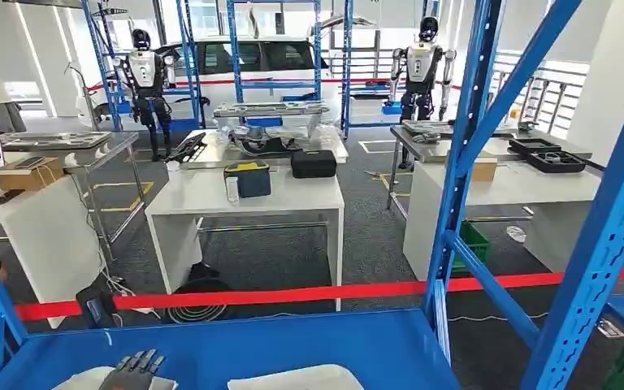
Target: Take the parts from the cabinet and place them on the table.
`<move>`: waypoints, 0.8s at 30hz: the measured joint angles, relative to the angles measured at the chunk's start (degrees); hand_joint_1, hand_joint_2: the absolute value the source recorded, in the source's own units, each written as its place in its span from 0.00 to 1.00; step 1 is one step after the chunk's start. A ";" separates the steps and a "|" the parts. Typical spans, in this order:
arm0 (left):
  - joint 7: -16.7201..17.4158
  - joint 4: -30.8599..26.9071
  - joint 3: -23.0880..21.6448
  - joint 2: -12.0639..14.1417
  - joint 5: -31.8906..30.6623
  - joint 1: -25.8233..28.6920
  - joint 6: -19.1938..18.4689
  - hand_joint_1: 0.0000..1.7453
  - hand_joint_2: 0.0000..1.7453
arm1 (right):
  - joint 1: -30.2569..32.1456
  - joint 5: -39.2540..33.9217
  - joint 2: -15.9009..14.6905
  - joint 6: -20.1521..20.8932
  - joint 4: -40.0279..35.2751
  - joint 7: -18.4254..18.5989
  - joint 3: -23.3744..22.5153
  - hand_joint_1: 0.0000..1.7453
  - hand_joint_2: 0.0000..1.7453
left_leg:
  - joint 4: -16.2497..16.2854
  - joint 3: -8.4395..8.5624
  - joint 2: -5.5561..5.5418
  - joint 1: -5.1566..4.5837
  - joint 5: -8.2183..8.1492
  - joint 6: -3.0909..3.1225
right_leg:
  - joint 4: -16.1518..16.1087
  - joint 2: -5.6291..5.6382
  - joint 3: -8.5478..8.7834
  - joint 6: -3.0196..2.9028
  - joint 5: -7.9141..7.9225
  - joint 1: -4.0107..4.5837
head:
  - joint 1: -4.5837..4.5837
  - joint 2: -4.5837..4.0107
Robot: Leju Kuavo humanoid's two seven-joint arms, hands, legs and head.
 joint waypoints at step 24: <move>3.93 0.35 0.02 0.66 -0.22 -0.24 -3.89 1.00 1.00 | 0.04 0.00 -0.17 0.00 0.02 -0.09 -0.02 0.00 0.00 | 0.01 0.30 0.02 0.02 0.11 0.32 | -0.23 0.00 0.39 0.57 0.29 -0.02 | 0.00 0.00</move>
